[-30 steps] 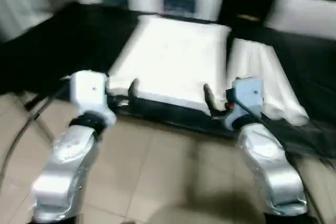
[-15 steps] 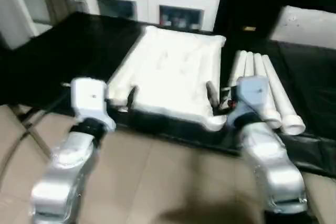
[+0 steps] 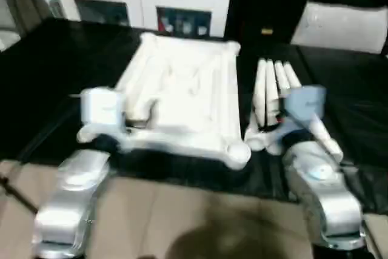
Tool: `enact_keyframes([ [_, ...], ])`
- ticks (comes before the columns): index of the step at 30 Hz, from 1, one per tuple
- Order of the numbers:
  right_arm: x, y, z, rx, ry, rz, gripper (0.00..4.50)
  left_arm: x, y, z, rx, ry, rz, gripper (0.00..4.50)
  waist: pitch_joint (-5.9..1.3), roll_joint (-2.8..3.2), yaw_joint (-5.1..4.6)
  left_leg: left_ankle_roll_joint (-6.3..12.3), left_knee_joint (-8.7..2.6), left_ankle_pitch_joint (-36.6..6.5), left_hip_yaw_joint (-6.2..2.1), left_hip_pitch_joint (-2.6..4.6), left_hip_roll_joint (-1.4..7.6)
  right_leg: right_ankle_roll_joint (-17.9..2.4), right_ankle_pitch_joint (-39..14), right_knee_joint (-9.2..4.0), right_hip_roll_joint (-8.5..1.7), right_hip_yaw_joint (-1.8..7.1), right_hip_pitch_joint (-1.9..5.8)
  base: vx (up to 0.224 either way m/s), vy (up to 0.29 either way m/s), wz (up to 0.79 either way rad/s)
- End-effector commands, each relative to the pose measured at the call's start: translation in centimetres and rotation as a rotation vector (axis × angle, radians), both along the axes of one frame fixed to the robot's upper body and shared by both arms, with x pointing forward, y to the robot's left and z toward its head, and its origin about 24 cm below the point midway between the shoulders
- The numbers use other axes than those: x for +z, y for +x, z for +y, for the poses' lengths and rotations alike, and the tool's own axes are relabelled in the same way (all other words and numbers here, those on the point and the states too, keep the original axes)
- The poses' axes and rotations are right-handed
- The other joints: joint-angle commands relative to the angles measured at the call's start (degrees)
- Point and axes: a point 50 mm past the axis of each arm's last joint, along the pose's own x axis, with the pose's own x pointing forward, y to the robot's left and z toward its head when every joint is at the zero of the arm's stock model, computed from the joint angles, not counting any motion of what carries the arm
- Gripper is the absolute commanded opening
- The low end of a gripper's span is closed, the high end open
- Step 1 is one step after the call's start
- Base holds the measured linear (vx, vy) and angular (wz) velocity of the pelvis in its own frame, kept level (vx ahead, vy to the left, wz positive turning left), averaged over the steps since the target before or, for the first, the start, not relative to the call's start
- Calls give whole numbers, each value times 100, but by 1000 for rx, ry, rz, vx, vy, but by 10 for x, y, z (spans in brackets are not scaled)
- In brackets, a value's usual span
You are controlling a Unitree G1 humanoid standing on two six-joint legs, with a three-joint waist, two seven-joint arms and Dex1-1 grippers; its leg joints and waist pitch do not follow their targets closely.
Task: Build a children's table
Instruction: Move to table
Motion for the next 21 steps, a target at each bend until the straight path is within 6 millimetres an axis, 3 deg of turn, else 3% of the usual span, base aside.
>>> enact_keyframes([
  [1,-3,-2,-2,4,-2,27,446,1,0,-7,-29,-4,-4,450,-227,80,-50,2100,-651,-649,-349,434,610,-9,501,-332,-226,158,-219,114,-63,2],
  [2,-6,-5,-1,0,11,38,446,2,0,-7,-29,-3,-5,450,-184,-186,246,1243,103,-800,105,-299,-70,-420,-1071,-1190,-912,868,619,70,-76,4],
  [3,-6,-5,0,0,17,38,446,3,0,-7,-29,-3,-6,450,-260,-218,314,766,415,-219,-13,-533,33,-721,-2173,-1213,-1037,961,855,70,-70,-2],
  [4,-6,-5,0,0,17,38,446,3,0,-7,-29,-3,-6,450,-289,-183,343,623,390,-13,-38,-595,24,-816,-2064,-1174,-962,915,916,70,-70,-2],
  [5,-6,-6,1,-1,15,39,446,3,0,-7,-31,-6,-7,450,-226,-122,327,504,246,243,-54,-640,88,-1081,-1763,-1163,-804,752,862,105,-58,-8],
  [6,-5,-7,1,0,11,36,446,3,1,-8,-32,-7,-7,450,-159,3,330,494,-90,315,-7,-452,170,-1198,-1910,-1225,-593,496,723,105,-12,0],
  [7,-5,-7,2,1,11,36,446,3,1,-8,-32,-7,-7,450,-159,3,330,494,-90,315,-7,-452,170,-1198,-1910,-1225,-593,496,723,105,-12,0],
  [8,-5,-7,3,11,12,38,446,2,2,-9,-37,-9,-6,450,-90,248,196,332,-642,-527,-123,-236,436,-849,-1921,-1065,-174,114,637,132,37,-6],
  [9,-5,-7,3,13,12,39,446,2,2,-10,-39,-9,-6,450,-253,406,58,502,-753,-1294,-468,471,708,-739,-1228,-651,24,2,223,181,40,2],
  [10,-4,-8,3,14,12,39,446,2,2,-10,-42,-10,-6,450,-276,376,-49,792,-812,-1330,-682,648,851,-664,-772,-382,29,-10,76,181,40,2],
  [11,-4,-8,4,18,15,38,446,2,2,-12,-48,-14,-7,450,-329,388,-108,1630,-774,-801,-869,843,952,-218,-333,-99,-23,6,-171,180,11,14],
  [12,-4,-9,4,18,16,38,446,2,3,-12,-49,-15,-7,450,-329,339,-128,2065,-740,-403,-903,844,997,29,-207,13,-86,40,-274,136,-11,8],
  [13,-3,-9,4,19,16,38,446,3,3,-13,-49,-15,-8,450,-290,299,-119,2385,-723,-84,-876,780,1000,199,-138,63,-152,84,-335,136,-11,8],
  [14,-3,-10,3,27,22,40,446,2,3,-14,-53,-22,-5,450,-281,110,-120,2341,-601,58,-464,574,598,69,516,-341,-284,219,-253,113,-38,6],
  [15,-3,-12,5,58,44,50,446,2,3,-15,-55,-25,-4,450,-253,-160,52,1723,-275,-550,43,-21,-55,-269,91,-965,-483,615,375,87,-50,8],
  [16,-1,-12,4,51,12,34,446,1,3,-16,-55,-27,-3,450,-154,-148,179,1434,91,-639,72,-217,-130,-483,-762,-1199,-930,966,604,87,-50,8],
  [17,3,-11,2,36,-22,-3,446,0,3,-16,-54,-29,1,450,-276,-159,286,865,429,-227,-83,-500,12,-899,-1478,-1181,-1088,1084,937,99,-57,-1],
  [18,4,-11,3,36,-19,-10,446,0,3,-17,-54,-29,2,450,-251,-147,294,550,391,146,-108,-635,27,-1162,-1110,-1117,-904,916,949,115,-29,-14],
  [19,4,-11,3,40,-10,-16,446,-1,3,-17,-54,-30,3,450,-251,-147,294,550,391,146,-108,-635,27,-1162,-1110,-1117,-904,916,949,115,-29,-14],
  [20,4,-10,2,29,-13,-10,446,-2,3,-17,-50,-31,6,450,-192,17,288,459,-73,460,-70,-473,141,-1368,-1167,-1145,-543,513,759,105,-1,-5],
  [21,4,-10,1,24,-16,-9,446,-2,3,-17,-49,-31,7,450,-202,201,249,486,-400,511,-12,-276,258,-1226,-1386,-1177,-366,212,744,135,35,-4],
])
